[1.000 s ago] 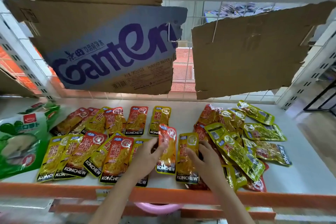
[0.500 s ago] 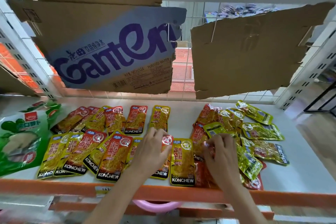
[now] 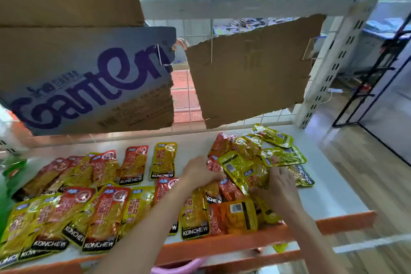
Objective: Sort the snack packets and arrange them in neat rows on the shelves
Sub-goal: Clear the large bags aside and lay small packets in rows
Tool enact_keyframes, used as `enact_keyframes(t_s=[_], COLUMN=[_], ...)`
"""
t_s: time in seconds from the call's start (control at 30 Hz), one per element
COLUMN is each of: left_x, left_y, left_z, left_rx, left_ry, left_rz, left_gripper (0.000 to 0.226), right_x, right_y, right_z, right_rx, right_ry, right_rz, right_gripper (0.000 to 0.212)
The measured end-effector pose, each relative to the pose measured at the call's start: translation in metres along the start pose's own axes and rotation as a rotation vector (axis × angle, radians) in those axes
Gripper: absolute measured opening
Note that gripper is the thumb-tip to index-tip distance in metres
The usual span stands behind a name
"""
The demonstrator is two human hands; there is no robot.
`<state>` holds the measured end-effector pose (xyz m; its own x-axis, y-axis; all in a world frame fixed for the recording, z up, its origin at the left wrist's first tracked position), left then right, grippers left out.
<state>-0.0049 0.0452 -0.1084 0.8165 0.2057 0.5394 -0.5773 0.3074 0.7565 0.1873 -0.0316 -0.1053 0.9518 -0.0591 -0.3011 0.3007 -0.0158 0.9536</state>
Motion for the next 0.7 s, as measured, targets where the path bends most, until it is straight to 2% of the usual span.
enact_keyframes(t_s=[0.07,0.13,0.27,0.33,0.43,0.53,0.6,0.67,0.7], left_x=[-0.001,-0.001,0.007,0.010,0.003,-0.011,-0.028,-0.049,-0.058], left_y=[0.001,0.004,0.017,0.024,0.033,0.039,0.034,0.022,0.015], left_z=[-0.003,-0.004,0.001,0.005,0.006,0.014,0.021,0.028,0.032], left_rx=[-0.022,-0.016,-0.095,-0.143,-0.146,-0.165,-0.186,-0.216,-0.233], left_ry=[-0.026,-0.037,-0.042,-0.042,-0.022,0.027,0.080,0.127,0.131], left_rz=[0.236,0.464,0.885,1.007,1.199,1.180,1.056,0.916,0.880], left_gripper=[0.031,0.017,0.007,0.009,0.016,0.023,0.030,0.049,0.049], right_x=[0.001,0.000,-0.003,-0.010,-0.028,-0.050,-0.060,-0.068,-0.070], right_y=[0.007,0.016,0.025,0.023,0.013,0.001,-0.010,-0.025,-0.033], right_z=[-0.001,-0.002,-0.005,-0.007,-0.009,-0.014,-0.015,-0.013,-0.011], right_rx=[0.080,0.227,0.376,0.363,0.218,0.065,0.019,-0.036,-0.057], right_ry=[-0.002,0.022,-0.053,-0.107,-0.150,-0.120,-0.141,-0.134,-0.117], right_rz=[-0.137,-0.294,-0.864,-1.166,-1.527,-1.672,-1.654,-1.593,-1.554], right_gripper=[0.050,0.034,0.024,0.022,0.017,0.026,0.028,0.027,0.028])
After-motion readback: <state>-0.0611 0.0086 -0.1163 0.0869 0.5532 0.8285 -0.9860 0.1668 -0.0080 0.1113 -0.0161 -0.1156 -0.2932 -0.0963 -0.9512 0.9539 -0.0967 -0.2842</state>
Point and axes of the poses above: each hand's wrist, its own z-axis away from the middle knuckle, its own y-axis out of the back of the hand, x = y × z, the point moved 3 cm from there along -z, towards the middle knuckle, and after that the axes turned 13 degrees about y, right-handed, at the moved point
